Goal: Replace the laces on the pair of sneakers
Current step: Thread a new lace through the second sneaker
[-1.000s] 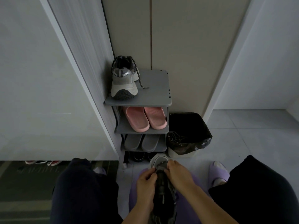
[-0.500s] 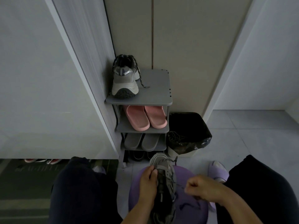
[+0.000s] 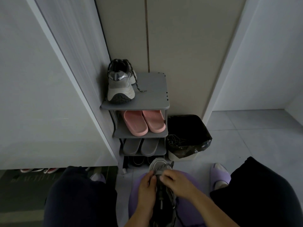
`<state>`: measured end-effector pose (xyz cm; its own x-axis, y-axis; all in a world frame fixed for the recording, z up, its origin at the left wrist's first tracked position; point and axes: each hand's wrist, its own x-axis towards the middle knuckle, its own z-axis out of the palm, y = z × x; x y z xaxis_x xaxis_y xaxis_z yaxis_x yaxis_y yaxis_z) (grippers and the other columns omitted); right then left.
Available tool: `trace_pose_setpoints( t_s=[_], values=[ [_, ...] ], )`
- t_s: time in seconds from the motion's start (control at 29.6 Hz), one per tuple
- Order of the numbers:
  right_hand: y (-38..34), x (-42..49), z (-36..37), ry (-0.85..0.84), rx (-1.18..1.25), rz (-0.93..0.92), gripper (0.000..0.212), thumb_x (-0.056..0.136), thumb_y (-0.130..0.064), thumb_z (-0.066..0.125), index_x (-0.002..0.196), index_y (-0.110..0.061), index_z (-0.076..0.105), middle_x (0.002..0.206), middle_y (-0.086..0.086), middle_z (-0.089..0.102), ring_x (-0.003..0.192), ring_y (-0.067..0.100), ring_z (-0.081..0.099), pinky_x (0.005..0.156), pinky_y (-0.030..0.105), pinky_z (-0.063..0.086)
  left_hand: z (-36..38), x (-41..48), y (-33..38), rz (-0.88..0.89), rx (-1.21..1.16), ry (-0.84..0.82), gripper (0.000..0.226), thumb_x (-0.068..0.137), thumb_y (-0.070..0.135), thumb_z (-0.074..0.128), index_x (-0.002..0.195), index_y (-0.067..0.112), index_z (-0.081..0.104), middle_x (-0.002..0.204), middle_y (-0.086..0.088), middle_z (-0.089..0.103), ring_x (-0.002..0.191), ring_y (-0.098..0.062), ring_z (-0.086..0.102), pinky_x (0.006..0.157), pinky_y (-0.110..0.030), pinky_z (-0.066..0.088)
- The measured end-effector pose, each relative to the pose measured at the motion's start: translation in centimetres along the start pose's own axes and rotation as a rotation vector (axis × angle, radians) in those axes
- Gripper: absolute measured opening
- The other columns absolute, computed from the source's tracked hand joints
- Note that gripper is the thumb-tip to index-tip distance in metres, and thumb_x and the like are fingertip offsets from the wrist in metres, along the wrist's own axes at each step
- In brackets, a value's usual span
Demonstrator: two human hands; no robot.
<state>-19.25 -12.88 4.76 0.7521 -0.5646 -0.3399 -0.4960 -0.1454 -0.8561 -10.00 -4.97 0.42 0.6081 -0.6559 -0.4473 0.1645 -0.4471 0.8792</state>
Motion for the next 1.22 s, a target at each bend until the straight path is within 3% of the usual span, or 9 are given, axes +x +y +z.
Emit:
trace_pose_setpoints(
  t_s=[0.14, 0.27, 0.34, 0.44, 0.57, 0.78, 0.88, 0.98, 1.22],
  values=[
    [0.0, -4.3, -4.9, 0.041, 0.561, 0.007, 0.033, 0.073, -0.023, 0.056, 0.043, -0.022, 0.041, 0.046, -0.004, 0.033, 0.043, 0.007, 0.026, 0.046, 0.018, 0.022, 0.2, 0.3, -0.2, 0.008, -0.016, 0.044, 0.027, 0.095, 0.008, 0.040, 0.116, 0.010, 0.057, 0.117, -0.004, 0.060, 0.104, -0.015, 0.055, 0.094, -0.025, 0.041],
    [3.1, -2.6, -5.3, -0.240, -0.357, 0.287, 0.035, 0.096, -0.027, 0.041, 0.066, -0.020, 0.057, 0.082, 0.012, 0.056, 0.072, 0.017, 0.051, 0.064, 0.023, 0.036, 0.2, 0.1, -0.1, 0.027, 0.015, 0.028, 0.032, 0.095, 0.012, 0.044, 0.126, 0.009, 0.053, 0.122, 0.002, 0.053, 0.114, -0.012, 0.049, 0.102, -0.024, 0.035],
    [4.2, 0.5, -3.8, 0.030, -0.484, 0.270, 0.018, 0.096, -0.031, 0.042, 0.097, -0.021, 0.058, 0.111, 0.011, 0.052, 0.102, 0.020, 0.055, 0.079, 0.028, 0.038, 0.3, 0.1, -0.1, 0.027, 0.010, 0.028, 0.033, 0.095, 0.013, 0.044, 0.127, 0.009, 0.052, 0.125, -0.001, 0.054, 0.116, -0.013, 0.049, 0.103, -0.026, 0.037],
    [4.2, 4.0, -1.5, 0.209, -0.466, 0.186, 0.046, 0.091, -0.021, 0.049, 0.136, -0.019, 0.039, 0.137, 0.004, 0.045, 0.124, 0.025, 0.046, 0.098, 0.032, 0.039, 0.3, -0.1, 0.1, 0.019, -0.001, 0.021, 0.032, 0.095, 0.011, 0.044, 0.127, 0.009, 0.051, 0.119, -0.002, 0.054, 0.109, -0.012, 0.051, 0.094, -0.023, 0.039],
    [2.9, 4.5, -3.8, 0.364, -0.470, 0.172, 0.021, 0.089, -0.021, 0.052, 0.108, -0.014, 0.059, 0.104, 0.006, 0.063, 0.096, 0.024, 0.060, 0.083, 0.030, 0.044, 0.1, -0.1, 0.6, -0.003, -0.032, 0.027, 0.027, 0.094, 0.009, 0.046, 0.120, 0.012, 0.054, 0.111, -0.003, 0.056, 0.103, -0.016, 0.053, 0.090, -0.025, 0.042],
    [-5.1, -0.3, -11.5, 0.268, 0.333, 0.006, 0.018, 0.094, -0.013, 0.050, 0.081, -0.009, 0.062, 0.050, -0.005, 0.037, 0.045, 0.006, 0.034, 0.048, 0.022, 0.032, 1.3, -1.2, 3.3, 0.296, 0.083, 0.006, 0.017, 0.086, 0.011, 0.059, 0.099, 0.023, 0.056, 0.104, 0.004, 0.056, 0.099, -0.014, 0.055, 0.080, -0.017, 0.044],
    [-7.7, -1.0, -10.5, 0.133, 0.538, -0.048, 0.027, 0.097, -0.018, 0.044, 0.078, -0.007, 0.059, 0.045, -0.007, 0.029, 0.040, 0.004, 0.024, 0.039, 0.016, 0.020, 3.9, -2.7, 7.2, 0.435, 0.117, -0.254, 0.042, 0.082, 0.020, 0.067, 0.119, 0.027, 0.048, 0.115, 0.025, 0.051, 0.108, 0.009, 0.047, 0.087, -0.004, 0.038],
    [-8.1, -0.5, -9.3, 0.131, 0.762, -0.094, 0.033, 0.097, -0.022, 0.041, 0.072, -0.008, 0.056, 0.043, -0.006, 0.030, 0.038, 0.004, 0.022, 0.035, 0.014, 0.018, 5.0, -3.5, 9.2, 0.367, -0.023, -0.480, 0.014, 0.088, 0.005, 0.056, 0.096, 0.017, 0.054, 0.077, 0.022, 0.061, 0.073, 0.009, 0.055, 0.070, -0.010, 0.043],
    [-2.7, 0.1, -13.4, 0.513, 0.908, 0.154, 0.034, 0.096, -0.023, 0.045, 0.065, -0.011, 0.050, 0.037, -0.006, 0.031, 0.030, 0.004, 0.023, 0.030, 0.014, 0.019, 0.4, -3.5, 5.4, 0.175, 0.070, -0.390, 0.021, 0.091, 0.013, 0.052, 0.076, 0.018, 0.065, 0.042, 0.006, 0.052, 0.038, -0.001, 0.043, 0.046, -0.013, 0.034]
  ],
)
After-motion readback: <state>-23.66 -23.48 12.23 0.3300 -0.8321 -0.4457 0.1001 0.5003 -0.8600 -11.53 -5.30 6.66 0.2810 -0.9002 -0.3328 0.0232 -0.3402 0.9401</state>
